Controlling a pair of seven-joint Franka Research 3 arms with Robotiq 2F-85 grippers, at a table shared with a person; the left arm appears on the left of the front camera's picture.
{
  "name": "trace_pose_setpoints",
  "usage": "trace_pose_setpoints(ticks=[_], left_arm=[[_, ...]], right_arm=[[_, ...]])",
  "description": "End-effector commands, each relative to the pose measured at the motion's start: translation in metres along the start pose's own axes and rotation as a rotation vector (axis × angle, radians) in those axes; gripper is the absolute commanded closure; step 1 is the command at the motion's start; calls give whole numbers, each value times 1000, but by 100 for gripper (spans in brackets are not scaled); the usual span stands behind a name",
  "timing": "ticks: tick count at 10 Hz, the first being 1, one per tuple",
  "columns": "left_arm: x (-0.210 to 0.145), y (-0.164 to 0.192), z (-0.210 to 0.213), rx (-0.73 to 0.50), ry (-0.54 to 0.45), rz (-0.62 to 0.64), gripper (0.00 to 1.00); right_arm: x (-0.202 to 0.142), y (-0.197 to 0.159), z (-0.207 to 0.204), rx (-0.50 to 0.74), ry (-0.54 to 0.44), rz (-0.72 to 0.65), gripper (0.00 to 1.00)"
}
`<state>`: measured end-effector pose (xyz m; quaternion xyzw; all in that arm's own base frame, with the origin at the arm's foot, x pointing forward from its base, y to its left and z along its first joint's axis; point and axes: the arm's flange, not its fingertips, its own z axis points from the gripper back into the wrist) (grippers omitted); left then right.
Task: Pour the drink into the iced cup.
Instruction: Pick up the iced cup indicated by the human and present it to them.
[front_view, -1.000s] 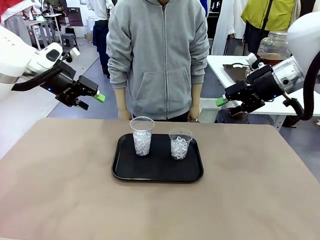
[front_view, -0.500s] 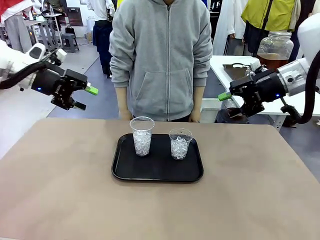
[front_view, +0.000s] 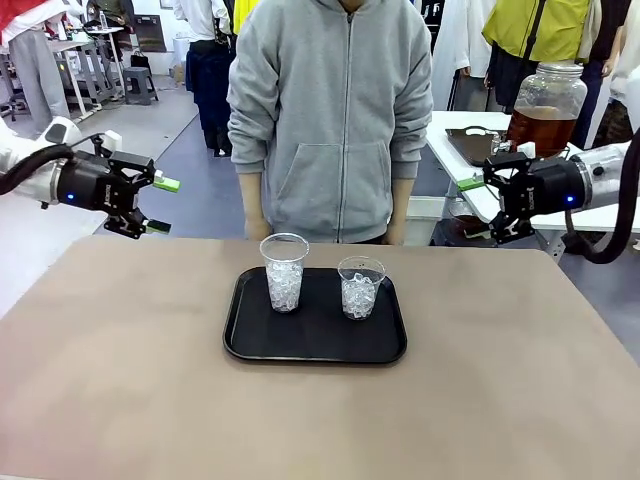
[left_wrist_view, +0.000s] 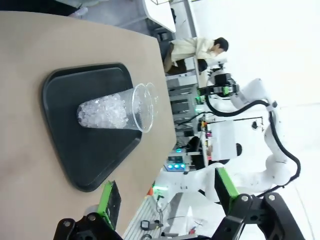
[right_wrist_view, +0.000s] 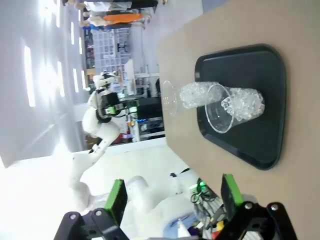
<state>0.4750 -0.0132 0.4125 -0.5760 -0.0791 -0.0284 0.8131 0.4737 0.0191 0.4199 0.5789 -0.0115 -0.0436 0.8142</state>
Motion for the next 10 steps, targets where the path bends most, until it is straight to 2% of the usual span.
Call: trace_pose_setpoints(ticks=[1, 4, 7, 8, 10], left_arm=[[16, 10, -1, -76, 13, 34, 0], [20, 18, -5, -164, 0, 54, 0], [18, 17, -2, -166, 15, 42, 0], [17, 20, -6, -140, 11, 68, 0], [17, 20, -6, -140, 11, 68, 0]], right_arm=[[18, -8, 0, 81, 22, -51, 0], [28, -20, -6, 126, 26, -79, 0], [28, -23, -6, 152, 36, -84, 0], [24, -27, -9, 108, 34, -82, 0], [24, -27, -9, 108, 34, -82, 0]])
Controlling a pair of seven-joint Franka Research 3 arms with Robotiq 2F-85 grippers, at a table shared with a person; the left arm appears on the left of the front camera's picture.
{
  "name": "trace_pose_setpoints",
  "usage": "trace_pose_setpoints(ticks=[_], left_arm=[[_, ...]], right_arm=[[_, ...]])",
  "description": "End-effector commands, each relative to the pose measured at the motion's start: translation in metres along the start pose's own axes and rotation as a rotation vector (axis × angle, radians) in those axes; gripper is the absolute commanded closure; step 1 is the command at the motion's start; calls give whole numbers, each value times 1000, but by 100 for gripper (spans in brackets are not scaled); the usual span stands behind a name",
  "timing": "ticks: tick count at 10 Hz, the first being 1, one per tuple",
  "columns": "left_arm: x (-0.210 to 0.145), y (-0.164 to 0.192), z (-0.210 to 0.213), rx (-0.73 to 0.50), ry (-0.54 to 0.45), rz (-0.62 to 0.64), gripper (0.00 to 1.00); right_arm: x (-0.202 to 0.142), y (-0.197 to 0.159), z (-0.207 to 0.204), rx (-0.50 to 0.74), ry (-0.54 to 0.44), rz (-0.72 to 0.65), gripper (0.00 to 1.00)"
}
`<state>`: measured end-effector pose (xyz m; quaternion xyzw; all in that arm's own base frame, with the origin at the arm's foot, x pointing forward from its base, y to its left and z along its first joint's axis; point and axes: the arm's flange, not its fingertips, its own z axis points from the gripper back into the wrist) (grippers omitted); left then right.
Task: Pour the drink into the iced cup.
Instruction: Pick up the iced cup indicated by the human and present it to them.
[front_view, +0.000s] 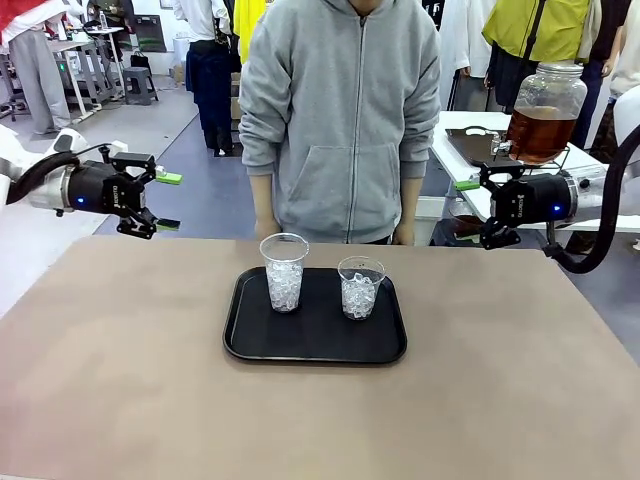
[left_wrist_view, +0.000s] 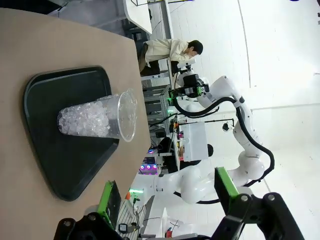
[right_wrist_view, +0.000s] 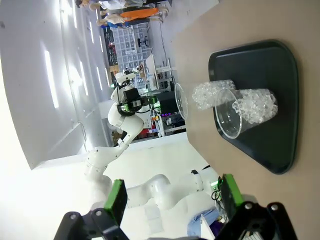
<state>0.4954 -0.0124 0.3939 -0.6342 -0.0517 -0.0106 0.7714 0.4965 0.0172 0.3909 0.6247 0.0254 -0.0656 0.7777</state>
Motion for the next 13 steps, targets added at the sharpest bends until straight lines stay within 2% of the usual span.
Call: trace_pose_setpoints(ticks=[1, 13], left_arm=[[0, 0, 1, 1, -3, 0, 0], [0, 0, 1, 1, -3, 0, 0]], right_arm=[[0, 0, 0, -5, -4, 1, 0], [0, 0, 0, -5, -4, 1, 0]])
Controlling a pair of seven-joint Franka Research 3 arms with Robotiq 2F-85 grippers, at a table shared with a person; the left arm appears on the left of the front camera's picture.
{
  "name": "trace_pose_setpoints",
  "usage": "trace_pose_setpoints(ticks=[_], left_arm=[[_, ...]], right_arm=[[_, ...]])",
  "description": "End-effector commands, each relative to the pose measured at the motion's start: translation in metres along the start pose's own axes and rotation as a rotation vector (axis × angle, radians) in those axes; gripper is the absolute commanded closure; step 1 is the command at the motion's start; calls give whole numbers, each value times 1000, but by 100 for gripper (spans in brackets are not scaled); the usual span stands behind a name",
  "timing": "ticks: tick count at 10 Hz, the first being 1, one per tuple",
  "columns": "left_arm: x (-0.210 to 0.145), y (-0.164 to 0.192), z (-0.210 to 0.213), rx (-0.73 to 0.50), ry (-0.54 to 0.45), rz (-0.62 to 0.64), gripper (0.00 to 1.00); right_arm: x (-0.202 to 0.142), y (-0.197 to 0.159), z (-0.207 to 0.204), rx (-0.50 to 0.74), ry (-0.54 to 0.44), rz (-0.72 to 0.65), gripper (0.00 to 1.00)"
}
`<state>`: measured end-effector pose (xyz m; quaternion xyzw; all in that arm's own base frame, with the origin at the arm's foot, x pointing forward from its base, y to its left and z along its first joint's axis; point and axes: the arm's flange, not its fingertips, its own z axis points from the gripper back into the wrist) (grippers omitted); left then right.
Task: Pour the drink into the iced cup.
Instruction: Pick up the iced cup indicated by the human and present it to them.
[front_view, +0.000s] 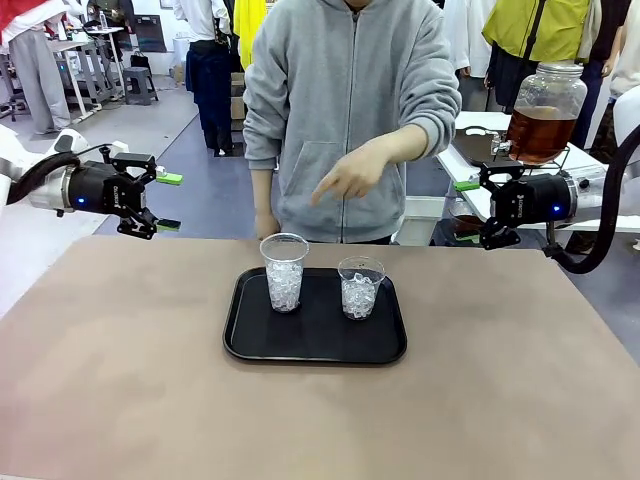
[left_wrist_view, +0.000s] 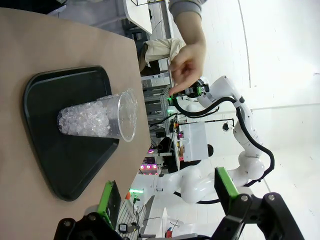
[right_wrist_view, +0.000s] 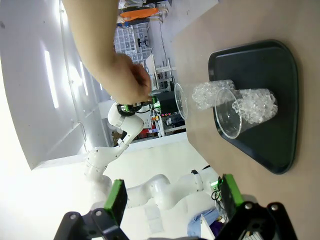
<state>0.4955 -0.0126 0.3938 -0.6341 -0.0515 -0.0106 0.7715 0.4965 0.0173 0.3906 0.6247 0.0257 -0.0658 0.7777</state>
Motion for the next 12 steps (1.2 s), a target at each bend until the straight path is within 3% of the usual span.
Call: trace_pose_setpoints(ticks=[1, 12], left_arm=[[0, 0, 1, 1, -3, 0, 0], [0, 0, 0, 0, 0, 0, 0]], right_arm=[[0, 0, 0, -5, -4, 2, 0], [0, 0, 0, -5, -4, 2, 0]])
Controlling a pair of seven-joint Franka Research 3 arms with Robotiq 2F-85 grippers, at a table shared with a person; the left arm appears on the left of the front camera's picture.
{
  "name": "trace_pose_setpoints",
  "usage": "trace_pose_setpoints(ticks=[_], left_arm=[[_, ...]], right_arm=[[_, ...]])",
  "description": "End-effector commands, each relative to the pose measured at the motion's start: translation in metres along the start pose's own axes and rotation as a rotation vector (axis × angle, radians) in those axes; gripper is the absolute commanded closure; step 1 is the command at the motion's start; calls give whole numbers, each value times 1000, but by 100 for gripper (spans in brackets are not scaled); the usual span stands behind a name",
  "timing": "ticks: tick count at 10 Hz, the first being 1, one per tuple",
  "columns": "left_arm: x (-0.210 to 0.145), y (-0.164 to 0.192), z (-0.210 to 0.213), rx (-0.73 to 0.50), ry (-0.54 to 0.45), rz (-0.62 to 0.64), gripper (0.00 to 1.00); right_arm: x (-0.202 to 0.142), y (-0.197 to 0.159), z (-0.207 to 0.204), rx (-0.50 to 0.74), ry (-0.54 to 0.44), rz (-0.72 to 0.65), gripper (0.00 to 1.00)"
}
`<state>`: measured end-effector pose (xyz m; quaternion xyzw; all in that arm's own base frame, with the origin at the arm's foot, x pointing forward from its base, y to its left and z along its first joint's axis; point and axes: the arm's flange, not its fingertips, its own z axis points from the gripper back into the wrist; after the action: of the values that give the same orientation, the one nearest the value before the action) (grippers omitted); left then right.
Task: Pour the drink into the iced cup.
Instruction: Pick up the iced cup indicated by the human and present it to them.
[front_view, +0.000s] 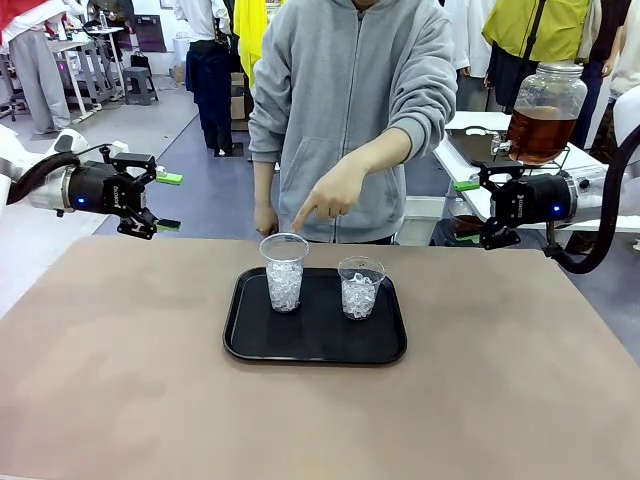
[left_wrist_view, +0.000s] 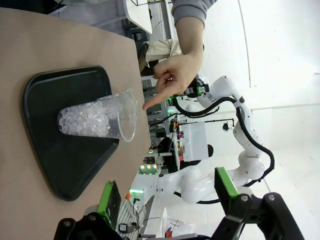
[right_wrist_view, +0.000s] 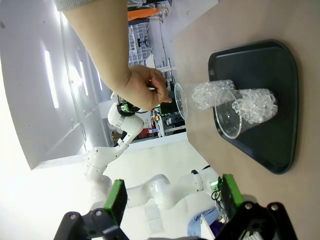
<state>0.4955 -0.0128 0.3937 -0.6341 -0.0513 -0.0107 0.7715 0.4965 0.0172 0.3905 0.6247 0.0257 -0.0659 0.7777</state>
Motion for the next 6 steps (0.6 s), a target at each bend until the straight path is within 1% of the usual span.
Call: trace_pose_setpoints(ticks=[1, 2, 4, 6], left_arm=[[2, -3, 1, -12, 9, -100, 0], [4, -3, 0, -22, 0, -249, 0], [4, 4, -5, -41, -5, -503, 0], [-1, 9, -12, -1, -36, -742, 0]], right_arm=[[0, 0, 0, -5, -4, 2, 0], [0, 0, 0, -5, -4, 2, 0], [0, 0, 0, -5, -4, 2, 0], [0, 0, 0, -5, -4, 2, 0]])
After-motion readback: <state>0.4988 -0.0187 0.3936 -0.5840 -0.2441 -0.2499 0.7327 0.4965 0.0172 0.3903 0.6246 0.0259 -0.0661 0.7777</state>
